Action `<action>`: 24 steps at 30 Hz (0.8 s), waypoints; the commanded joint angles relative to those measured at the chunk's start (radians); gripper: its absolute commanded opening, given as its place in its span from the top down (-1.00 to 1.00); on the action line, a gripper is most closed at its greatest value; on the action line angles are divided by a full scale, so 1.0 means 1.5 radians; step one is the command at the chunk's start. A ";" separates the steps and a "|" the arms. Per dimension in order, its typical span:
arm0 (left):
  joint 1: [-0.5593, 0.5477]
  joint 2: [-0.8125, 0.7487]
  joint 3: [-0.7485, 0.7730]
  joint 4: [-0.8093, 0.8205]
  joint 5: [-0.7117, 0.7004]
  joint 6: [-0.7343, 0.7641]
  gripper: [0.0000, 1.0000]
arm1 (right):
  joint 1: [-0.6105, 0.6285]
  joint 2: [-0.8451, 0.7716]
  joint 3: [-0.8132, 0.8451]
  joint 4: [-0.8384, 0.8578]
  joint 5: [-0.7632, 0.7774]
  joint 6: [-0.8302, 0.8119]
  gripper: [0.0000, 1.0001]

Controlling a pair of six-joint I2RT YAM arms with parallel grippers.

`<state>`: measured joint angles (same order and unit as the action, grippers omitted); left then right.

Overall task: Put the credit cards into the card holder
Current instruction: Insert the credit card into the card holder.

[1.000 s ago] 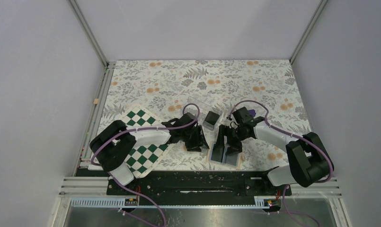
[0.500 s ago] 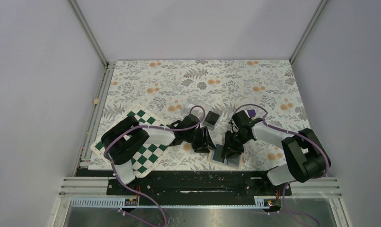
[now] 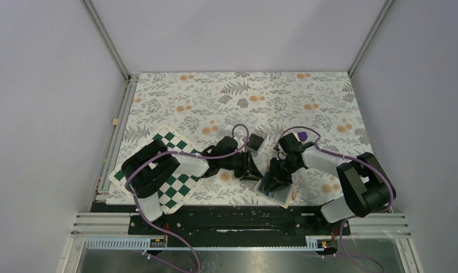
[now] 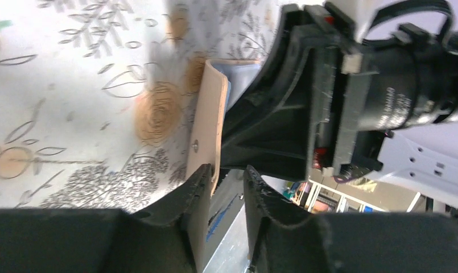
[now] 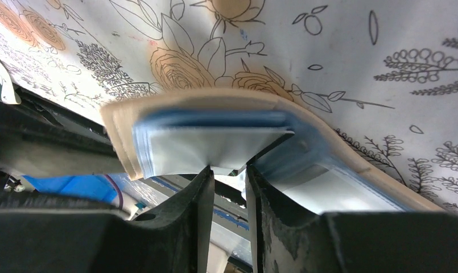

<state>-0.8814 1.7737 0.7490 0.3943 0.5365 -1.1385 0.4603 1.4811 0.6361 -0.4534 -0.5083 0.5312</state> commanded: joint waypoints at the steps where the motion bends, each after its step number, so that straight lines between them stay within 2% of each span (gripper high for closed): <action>1: -0.018 -0.028 0.004 0.143 0.073 -0.023 0.37 | 0.007 -0.003 0.005 0.027 0.015 -0.006 0.31; 3: -0.019 -0.032 0.009 0.132 0.076 -0.013 0.26 | 0.007 0.001 0.007 0.027 0.010 -0.008 0.31; 5: -0.022 -0.034 0.022 0.086 0.075 0.010 0.25 | 0.007 0.004 0.009 0.028 0.010 -0.008 0.31; 10: -0.041 -0.031 0.093 -0.150 -0.009 0.122 0.28 | 0.007 0.006 0.012 0.029 0.007 -0.010 0.30; 13: -0.047 -0.025 0.114 -0.217 -0.043 0.152 0.42 | 0.007 0.004 0.012 0.029 0.006 -0.010 0.30; 17: -0.046 -0.020 0.113 -0.196 -0.032 0.153 0.79 | 0.007 -0.005 0.015 0.030 -0.002 -0.011 0.28; 19: -0.046 -0.016 0.116 -0.191 -0.027 0.153 0.84 | 0.007 -0.014 0.018 0.033 -0.010 -0.013 0.27; 24: -0.048 -0.006 0.128 -0.200 -0.024 0.166 0.51 | 0.007 -0.022 0.022 0.031 -0.019 -0.018 0.25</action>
<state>-0.9260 1.7660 0.8944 0.1028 0.4706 -0.9192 0.4603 1.4742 0.6365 -0.4549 -0.5220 0.5228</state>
